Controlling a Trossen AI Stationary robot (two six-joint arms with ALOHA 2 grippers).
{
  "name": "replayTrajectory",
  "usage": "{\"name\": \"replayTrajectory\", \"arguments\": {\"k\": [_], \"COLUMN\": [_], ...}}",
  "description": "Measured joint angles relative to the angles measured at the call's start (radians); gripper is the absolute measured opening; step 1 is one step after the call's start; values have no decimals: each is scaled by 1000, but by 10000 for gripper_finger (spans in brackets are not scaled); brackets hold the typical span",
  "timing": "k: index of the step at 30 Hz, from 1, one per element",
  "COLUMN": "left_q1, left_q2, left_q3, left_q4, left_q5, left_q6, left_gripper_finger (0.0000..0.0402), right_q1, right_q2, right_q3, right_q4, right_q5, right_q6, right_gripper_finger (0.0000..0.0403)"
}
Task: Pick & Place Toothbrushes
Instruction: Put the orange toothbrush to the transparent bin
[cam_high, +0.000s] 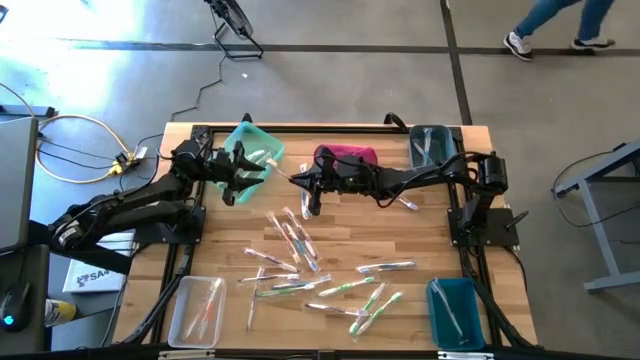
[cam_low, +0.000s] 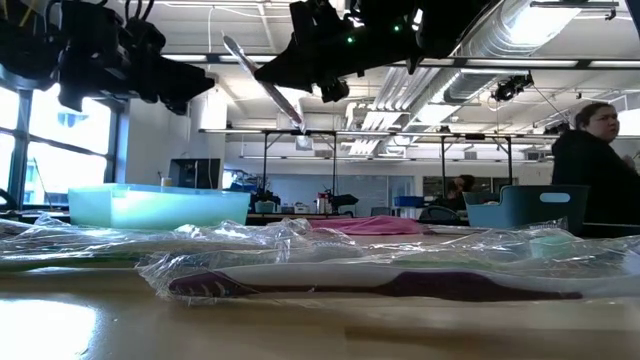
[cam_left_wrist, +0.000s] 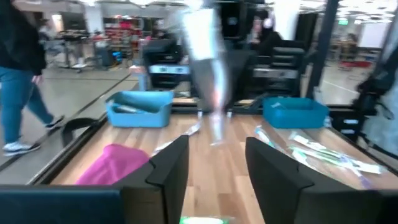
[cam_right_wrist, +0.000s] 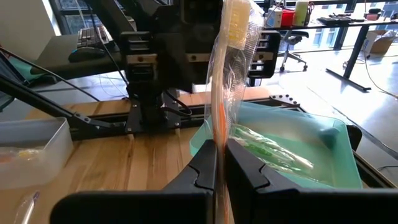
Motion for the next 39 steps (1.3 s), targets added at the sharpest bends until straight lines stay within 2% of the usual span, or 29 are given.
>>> {"name": "replayTrajectory", "arguments": {"k": [4,9,11,21,39], "left_q1": [-77,-159,-180,-218,-217], "left_q2": [-1,-1,0,0,0], "left_q3": [0,0,0,0,0], "left_q4": [24,26,42,69,75], "left_q5": [-30,-200,-232,-283,-283], "left_q6": [31,83,86,9,-72], "left_gripper_finger": [161,161,161,161,161], "right_q1": [0,0,0,11,24], "right_q2": [0,0,0,0,0], "right_q3": [0,0,0,0,0], "right_q4": [0,0,0,0,0], "right_q5": [0,0,0,-5,-2], "right_q6": [0,0,2,3,0], "right_gripper_finger": [7,7,7,7,7]}}
